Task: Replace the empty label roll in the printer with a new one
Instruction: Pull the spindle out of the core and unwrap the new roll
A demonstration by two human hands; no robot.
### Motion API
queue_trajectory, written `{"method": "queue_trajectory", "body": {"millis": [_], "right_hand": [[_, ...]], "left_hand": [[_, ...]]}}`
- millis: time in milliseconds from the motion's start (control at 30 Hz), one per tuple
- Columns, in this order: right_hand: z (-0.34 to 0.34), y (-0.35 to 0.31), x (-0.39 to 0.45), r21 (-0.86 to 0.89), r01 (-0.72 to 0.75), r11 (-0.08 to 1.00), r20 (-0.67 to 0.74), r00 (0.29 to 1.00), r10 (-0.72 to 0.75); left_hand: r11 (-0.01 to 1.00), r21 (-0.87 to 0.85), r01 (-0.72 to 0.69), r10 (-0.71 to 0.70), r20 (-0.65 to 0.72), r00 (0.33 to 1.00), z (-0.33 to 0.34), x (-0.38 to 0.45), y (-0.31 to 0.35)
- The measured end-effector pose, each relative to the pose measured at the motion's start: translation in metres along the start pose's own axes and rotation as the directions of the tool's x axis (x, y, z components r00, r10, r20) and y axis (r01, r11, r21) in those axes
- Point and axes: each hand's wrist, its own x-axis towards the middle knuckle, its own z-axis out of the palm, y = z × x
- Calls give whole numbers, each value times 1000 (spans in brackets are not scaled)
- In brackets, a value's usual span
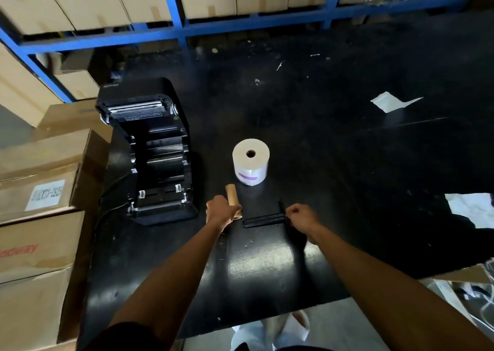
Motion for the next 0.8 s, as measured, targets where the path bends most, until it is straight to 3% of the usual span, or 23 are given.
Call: {"method": "queue_trajectory", "body": {"millis": [533,667,800], "right_hand": [[-6,-2,-2,-79,61,995,10,998,-61],[-9,-6,1,-147,83,986,-37,995,-89],[-10,-24,4,-162,161,974,-169,967,-188]], "left_hand": [[998,-3,-70,70,6,998,-7,-17,7],[972,106,-207,220,-127,967,-17,-29,23],[889,83,-450,457,-214,863,-33,-21,47]]}}
